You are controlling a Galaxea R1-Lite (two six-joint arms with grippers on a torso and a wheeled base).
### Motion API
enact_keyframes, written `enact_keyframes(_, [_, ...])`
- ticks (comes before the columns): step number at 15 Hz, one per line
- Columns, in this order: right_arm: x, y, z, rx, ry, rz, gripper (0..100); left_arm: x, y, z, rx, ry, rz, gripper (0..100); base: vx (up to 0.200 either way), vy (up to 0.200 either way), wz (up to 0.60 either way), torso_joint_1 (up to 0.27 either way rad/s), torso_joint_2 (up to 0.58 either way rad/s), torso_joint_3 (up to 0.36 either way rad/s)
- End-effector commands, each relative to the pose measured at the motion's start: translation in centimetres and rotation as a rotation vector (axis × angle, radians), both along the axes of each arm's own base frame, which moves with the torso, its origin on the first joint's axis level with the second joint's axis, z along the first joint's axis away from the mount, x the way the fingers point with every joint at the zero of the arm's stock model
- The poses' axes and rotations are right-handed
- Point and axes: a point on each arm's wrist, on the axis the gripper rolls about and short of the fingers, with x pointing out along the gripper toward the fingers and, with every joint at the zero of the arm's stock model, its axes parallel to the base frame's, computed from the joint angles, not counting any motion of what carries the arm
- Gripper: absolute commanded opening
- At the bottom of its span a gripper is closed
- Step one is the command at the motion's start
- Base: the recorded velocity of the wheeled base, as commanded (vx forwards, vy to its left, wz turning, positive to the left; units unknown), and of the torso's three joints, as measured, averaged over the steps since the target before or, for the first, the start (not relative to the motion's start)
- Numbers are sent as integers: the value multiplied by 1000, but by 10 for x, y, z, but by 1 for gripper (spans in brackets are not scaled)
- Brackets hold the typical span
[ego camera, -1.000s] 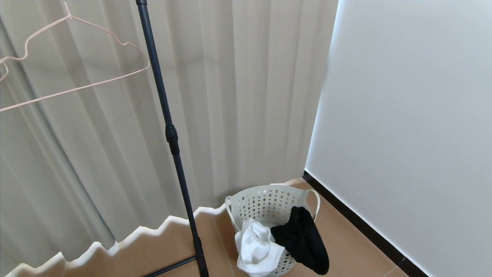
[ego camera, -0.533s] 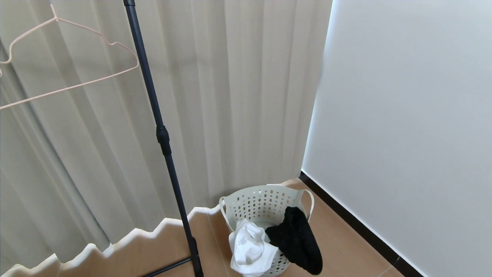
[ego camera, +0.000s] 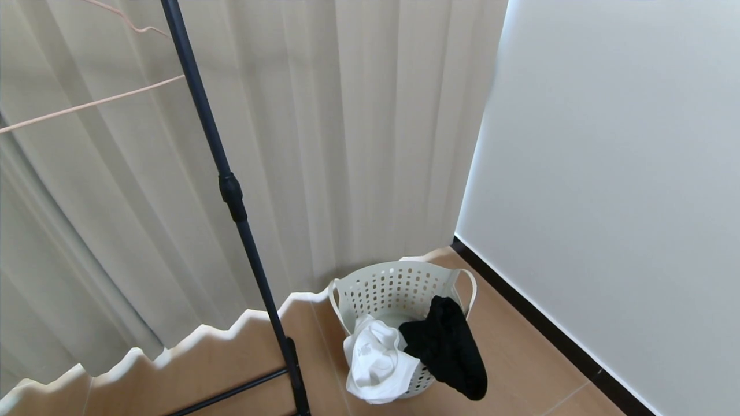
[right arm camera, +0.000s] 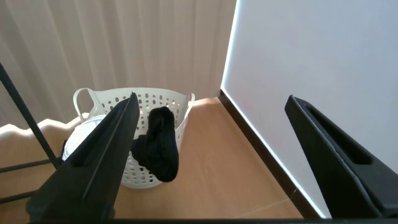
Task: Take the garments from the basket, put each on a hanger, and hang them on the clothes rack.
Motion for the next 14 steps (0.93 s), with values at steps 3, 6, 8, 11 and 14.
enact_keyframes(3, [0,0,0,-1,0,0,100,0,0,0,-2,0,1,100,0,0,0,1,1,-198])
enact_keyframes(6, [0,0,0,-1,-1,0,100,0,0,0,-2,0,1,100,0,0,0,2,7,-201])
enact_keyframes(8, [0,0,0,-1,0,0,100,0,0,0,-7,-2,6,100,0,0,0,7,2,-195])
enact_keyframes(11, [0,0,0,-1,0,0,100,0,0,0,-5,-2,4,100,0,0,0,5,1,-201])
enact_keyframes(14, [0,0,0,-1,0,0,100,0,0,0,-5,-2,6,100,0,0,0,4,2,-191])
